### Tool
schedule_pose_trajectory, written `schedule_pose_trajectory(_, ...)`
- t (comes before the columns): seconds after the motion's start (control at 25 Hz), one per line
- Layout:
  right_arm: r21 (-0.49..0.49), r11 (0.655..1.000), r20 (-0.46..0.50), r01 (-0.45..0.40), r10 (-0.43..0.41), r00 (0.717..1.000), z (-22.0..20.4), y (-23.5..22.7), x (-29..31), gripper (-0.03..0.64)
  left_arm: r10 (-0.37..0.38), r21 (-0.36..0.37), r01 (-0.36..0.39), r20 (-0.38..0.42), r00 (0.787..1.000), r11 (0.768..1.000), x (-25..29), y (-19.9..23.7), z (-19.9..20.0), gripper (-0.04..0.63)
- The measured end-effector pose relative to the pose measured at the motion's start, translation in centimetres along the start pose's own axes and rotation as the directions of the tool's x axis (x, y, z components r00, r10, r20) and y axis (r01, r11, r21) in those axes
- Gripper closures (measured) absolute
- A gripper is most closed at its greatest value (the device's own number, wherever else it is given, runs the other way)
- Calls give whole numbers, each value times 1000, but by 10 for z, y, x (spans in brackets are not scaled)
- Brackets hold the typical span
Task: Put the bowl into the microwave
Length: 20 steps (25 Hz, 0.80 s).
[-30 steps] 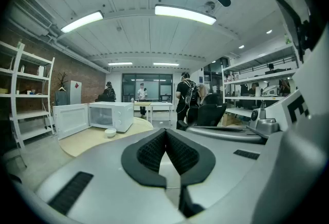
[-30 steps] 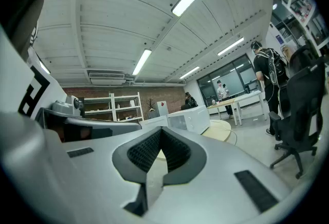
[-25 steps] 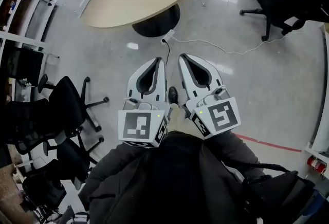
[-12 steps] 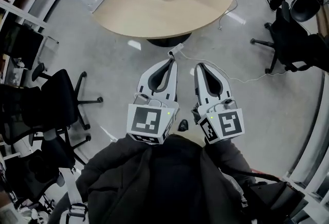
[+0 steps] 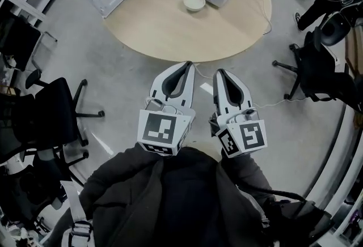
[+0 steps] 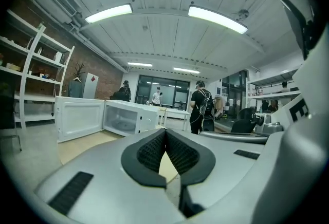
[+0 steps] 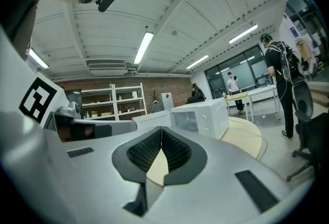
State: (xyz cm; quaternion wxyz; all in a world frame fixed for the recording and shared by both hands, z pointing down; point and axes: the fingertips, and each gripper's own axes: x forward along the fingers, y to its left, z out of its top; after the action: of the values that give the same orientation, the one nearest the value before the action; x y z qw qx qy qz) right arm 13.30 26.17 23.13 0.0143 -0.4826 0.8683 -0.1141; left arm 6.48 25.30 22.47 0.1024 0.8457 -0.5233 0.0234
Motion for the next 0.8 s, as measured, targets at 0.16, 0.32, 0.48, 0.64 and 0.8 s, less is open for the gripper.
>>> schedule_pose_trajectory(0.16,-24,1000,19,-6,6,1000,16,1,22,607,12,-4,-12,25,1000,1000,11,18,16,586)
schedule_pose_trajectory(0.32,-45,999,27,0,1,1000,22,-5,42,607,9,-9,-8,41,999,1000,26,33,21,586)
schedule_pose_trajectory(0.48,-52,999,33,3,-2,999,25,-14,59,607,7,-13,-7,48,999,1000,42,42,22,586)
schedule_pose_trajectory(0.64,-54,999,32,-1,2,999,26,-27,78,607,22,-16,-22,43,999,1000,62,55,22,586)
schedule_pose_trajectory(0.8,-34,999,24,-6,7,1000,25,-49,102,607,39,-10,-39,21,999,999,89,65,21,586)
